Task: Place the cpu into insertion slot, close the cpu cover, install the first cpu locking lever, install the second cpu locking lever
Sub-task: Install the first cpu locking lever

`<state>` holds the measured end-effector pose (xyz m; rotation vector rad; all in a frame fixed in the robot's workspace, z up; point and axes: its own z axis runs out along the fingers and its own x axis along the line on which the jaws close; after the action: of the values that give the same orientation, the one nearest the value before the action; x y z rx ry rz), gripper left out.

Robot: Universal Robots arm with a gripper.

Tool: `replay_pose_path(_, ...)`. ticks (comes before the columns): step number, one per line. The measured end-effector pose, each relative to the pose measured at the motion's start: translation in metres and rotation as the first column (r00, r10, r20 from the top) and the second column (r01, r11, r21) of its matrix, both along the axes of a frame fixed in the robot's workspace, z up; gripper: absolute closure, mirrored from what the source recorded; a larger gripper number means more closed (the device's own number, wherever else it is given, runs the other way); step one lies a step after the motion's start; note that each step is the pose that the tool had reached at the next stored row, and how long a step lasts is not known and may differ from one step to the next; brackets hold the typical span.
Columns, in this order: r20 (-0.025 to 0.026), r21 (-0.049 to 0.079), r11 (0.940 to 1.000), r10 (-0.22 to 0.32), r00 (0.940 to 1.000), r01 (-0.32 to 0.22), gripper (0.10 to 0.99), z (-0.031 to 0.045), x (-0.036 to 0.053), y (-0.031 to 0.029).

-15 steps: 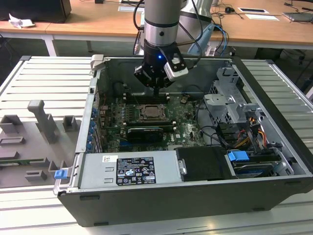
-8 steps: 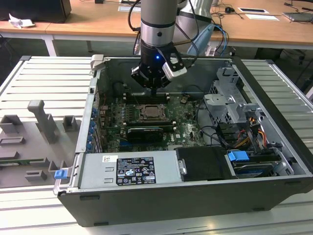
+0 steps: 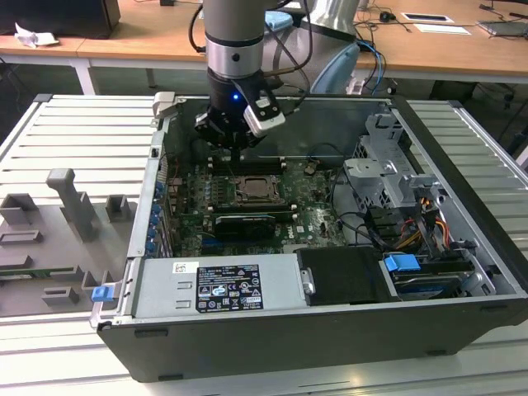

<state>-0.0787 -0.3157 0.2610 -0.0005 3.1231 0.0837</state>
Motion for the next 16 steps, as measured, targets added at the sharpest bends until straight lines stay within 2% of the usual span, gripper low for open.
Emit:
replay_pose_path(2,0.0000,0.000,1.0000,0.000,1.0000,0.000,0.980,-0.0005,-0.0070,0.0001)
replay_pose_path(4,0.0000,0.000,1.0000,0.000,1.0000,0.000,0.980,-0.0010,-0.0192,0.0006)
replay_pose_path(7,0.0001,0.000,1.0000,0.000,1.0000,0.000,0.980,-0.0014,-0.0296,0.0020)
replay_pose_path(10,0.0000,0.000,1.0000,0.000,1.0000,0.000,0.980,-0.0017,-0.0339,0.0067)
replay_pose_path(13,0.0000,0.000,1.0000,0.000,1.0000,0.000,0.980,-0.0025,-0.0363,0.0162)
replay_pose_path(16,0.0000,0.000,1.0000,0.001,1.0000,-0.001,0.980,-0.0026,-0.0363,0.0200)
